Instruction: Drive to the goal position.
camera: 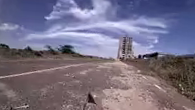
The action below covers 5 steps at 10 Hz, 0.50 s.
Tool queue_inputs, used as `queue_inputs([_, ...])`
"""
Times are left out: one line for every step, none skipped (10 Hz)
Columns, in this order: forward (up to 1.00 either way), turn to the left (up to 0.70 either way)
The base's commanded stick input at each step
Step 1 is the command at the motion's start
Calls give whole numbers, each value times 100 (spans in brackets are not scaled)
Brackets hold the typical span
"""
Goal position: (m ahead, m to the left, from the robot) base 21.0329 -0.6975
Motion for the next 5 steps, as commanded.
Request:
queue_inputs([70, -34])
queue_inputs([70, -34])
queue_inputs([70, -34])
queue_inputs([70, -34])
queue_inputs([70, 0])
